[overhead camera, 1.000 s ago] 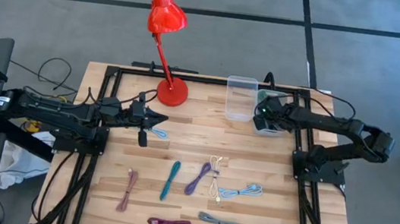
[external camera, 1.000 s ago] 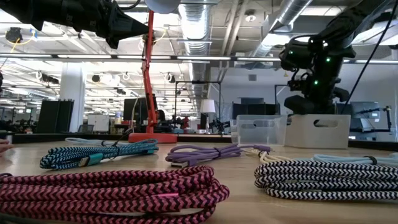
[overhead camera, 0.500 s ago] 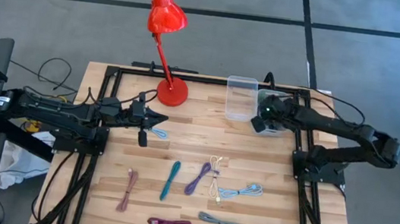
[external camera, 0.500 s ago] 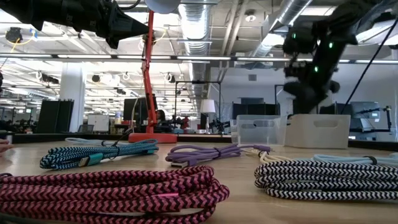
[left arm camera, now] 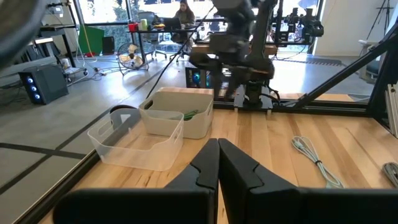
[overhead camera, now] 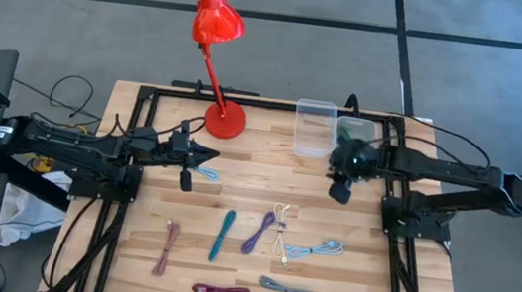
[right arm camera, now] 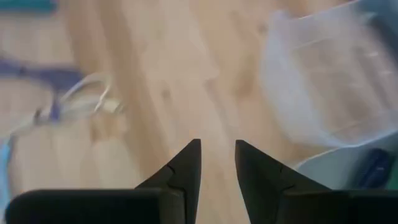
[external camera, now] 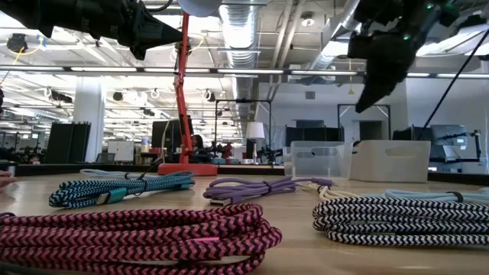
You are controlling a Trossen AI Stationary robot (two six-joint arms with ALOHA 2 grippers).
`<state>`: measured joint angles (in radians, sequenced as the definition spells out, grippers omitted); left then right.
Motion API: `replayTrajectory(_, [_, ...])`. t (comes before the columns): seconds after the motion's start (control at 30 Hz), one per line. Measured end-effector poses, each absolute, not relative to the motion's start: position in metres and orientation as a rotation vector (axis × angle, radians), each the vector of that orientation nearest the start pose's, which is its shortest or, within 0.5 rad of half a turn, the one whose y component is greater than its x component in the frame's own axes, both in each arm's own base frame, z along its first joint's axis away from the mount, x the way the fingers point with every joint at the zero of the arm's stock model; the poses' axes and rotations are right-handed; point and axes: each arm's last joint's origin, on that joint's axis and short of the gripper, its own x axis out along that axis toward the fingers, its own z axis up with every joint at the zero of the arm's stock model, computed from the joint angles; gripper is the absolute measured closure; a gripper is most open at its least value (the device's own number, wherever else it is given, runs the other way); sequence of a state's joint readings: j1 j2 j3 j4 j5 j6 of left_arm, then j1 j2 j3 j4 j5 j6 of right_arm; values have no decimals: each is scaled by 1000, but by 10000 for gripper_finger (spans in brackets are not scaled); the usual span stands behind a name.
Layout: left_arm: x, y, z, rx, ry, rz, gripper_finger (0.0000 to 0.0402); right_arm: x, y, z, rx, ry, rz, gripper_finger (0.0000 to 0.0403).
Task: Pick & Place USB Port
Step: Put the green charger cable into the transparent bin
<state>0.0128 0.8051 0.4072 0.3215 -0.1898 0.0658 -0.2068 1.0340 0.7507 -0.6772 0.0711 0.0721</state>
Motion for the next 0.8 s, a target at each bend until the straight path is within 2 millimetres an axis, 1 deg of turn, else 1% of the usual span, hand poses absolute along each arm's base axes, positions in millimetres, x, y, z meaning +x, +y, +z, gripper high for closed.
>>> replayTrajectory(0.2, [182, 8, 247, 72, 83, 200, 396, 191, -13, 238, 61, 986, -155, 312])
replayTrajectory(0.47, [182, 8, 247, 72, 83, 200, 396, 190, 18, 238, -3, 990, 7, 310])
replayTrajectory(0.67, [182, 8, 247, 72, 83, 200, 396, 188, 37, 238, 25, 988, 62, 299])
replayTrajectory(0.8, [182, 8, 247, 72, 83, 200, 396, 186, 46, 238, 22, 988, 93, 288])
